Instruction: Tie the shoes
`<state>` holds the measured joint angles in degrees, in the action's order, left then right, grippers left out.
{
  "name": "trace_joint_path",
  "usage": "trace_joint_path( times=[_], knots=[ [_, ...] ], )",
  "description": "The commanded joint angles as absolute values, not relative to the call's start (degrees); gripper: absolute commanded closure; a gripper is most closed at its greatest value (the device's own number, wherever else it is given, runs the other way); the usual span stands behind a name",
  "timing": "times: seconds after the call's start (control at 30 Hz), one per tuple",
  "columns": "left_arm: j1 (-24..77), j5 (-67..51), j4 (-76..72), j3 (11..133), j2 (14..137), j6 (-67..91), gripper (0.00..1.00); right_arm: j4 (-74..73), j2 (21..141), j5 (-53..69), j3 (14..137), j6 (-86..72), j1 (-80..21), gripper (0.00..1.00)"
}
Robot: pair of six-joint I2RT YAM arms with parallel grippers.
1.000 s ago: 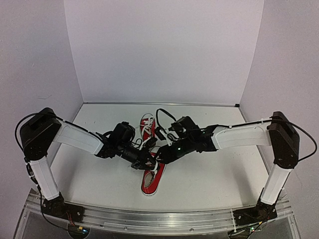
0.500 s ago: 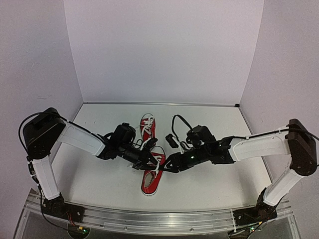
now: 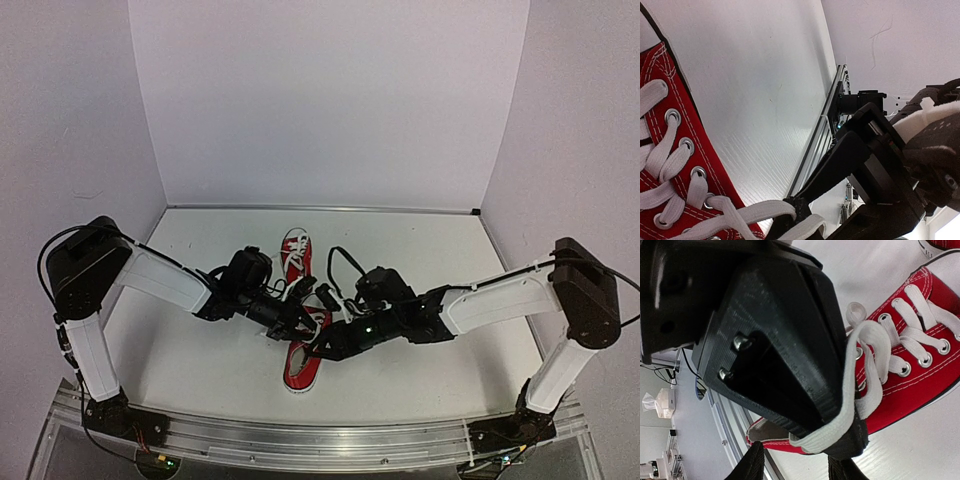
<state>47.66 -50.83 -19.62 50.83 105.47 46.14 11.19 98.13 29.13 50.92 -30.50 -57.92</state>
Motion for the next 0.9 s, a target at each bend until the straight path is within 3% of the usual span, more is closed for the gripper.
trace_joint_path(
  times=[0.0, 0.37, 0.63, 0.7, 0.87],
  knots=[
    [47.3, -51.4, -22.3, 51.4, 105.3, 46.3, 1.0, 13.6, 98.4, 26.1, 52.1, -32.1, -57.9, 0.6],
    [47.3, -51.6, -24.2, 50.8, 105.2, 47.6, 1.0, 14.7, 101.0, 25.9, 54.1, -32.6, -58.2, 0.71],
    [46.8, -52.0, -24.1, 50.9, 105.2, 47.7, 1.0, 14.7, 99.7, 25.2, 53.4, -32.8, -58.2, 1.0],
    [45.9, -52.0, -23.4, 50.6, 105.1, 47.6, 0.94, 14.7, 99.0, 25.2, 52.8, -33.0, -58.1, 1.0],
    [43.0, -51.6, -17.5, 49.8, 101.3, 44.1, 0.67, 14.5, 97.4, 25.1, 51.0, -33.3, -58.1, 1.0]
  ],
)
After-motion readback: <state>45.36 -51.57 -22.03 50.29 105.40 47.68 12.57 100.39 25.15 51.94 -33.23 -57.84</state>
